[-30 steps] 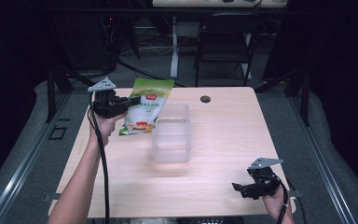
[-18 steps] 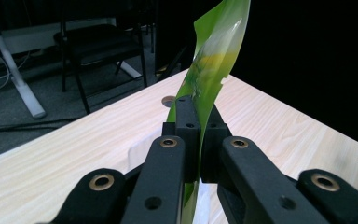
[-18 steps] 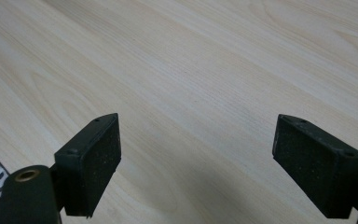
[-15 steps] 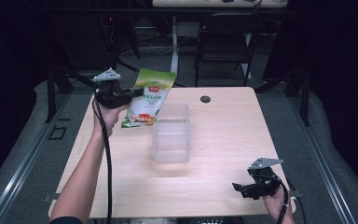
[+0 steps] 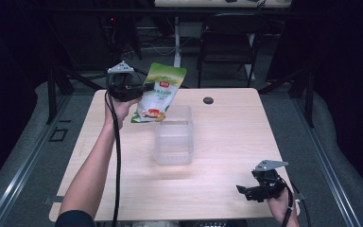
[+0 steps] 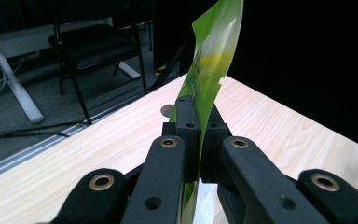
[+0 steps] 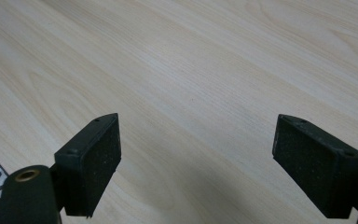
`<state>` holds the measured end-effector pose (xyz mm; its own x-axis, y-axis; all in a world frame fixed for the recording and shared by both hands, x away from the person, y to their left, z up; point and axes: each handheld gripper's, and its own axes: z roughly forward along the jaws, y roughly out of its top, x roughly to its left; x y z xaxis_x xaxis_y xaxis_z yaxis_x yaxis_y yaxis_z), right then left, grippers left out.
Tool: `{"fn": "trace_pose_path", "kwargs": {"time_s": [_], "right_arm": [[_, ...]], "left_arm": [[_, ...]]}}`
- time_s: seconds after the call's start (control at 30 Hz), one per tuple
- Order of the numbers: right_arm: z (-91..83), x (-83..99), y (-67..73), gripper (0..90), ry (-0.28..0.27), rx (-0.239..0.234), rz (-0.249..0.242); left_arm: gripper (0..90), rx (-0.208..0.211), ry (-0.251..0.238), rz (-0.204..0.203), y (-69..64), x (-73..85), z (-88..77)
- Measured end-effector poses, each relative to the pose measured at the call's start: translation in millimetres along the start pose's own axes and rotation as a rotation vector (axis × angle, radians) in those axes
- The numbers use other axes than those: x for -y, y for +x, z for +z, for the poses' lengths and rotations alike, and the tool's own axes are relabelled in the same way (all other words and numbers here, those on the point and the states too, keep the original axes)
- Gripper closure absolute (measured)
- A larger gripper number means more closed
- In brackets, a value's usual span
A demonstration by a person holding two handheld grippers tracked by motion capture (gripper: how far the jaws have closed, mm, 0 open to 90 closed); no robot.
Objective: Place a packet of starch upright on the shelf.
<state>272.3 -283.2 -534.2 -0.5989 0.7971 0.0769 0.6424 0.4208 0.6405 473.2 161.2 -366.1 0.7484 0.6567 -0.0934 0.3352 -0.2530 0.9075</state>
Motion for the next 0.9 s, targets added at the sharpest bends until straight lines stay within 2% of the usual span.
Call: {"fn": "trace_pose_path", "kwargs": {"time_s": [0.17,0.4,0.53,0.57,0.7,0.77,0.8,0.87,0.9], "right_arm": [[0.3,0.0,-0.2,14.8,0.0,0.0,0.002],[0.8,0.2,-0.4,14.9,0.001,-0.003,0.002],[0.9,0.2,-0.1,14.9,-0.003,-0.007,0.002],[1.2,0.3,-0.1,14.9,-0.004,-0.011,0.002],[1.9,0.3,0.0,14.9,-0.004,-0.015,0.001],[1.7,0.3,-0.1,14.9,-0.003,-0.013,0.0],[1.7,0.4,-0.2,14.8,-0.003,-0.014,-0.001],[1.8,0.4,-0.3,14.9,-0.001,-0.018,-0.001],[1.9,0.4,-0.2,14.8,-0.003,-0.021,0.0]], "left_arm": [[89.3,0.006,-0.008,0.018,1.7,0.4,9.0],[89.3,0.014,0.022,0.045,3.4,0.1,26.5],[89.2,0.027,0.019,0.059,4.8,2.3,36.9],[89.2,0.042,0.023,0.061,5.5,3.5,39.9],[89.1,0.04,0.058,0.066,8.4,8.9,53.2],[89.1,0.055,0.078,0.065,10.4,12.0,60.1],[89.1,0.049,0.083,0.066,11.0,13.0,62.4],[89.1,0.065,0.089,0.058,13.3,16.0,67.5],[89.1,0.057,0.095,0.058,13.6,16.9,69.8]]}}
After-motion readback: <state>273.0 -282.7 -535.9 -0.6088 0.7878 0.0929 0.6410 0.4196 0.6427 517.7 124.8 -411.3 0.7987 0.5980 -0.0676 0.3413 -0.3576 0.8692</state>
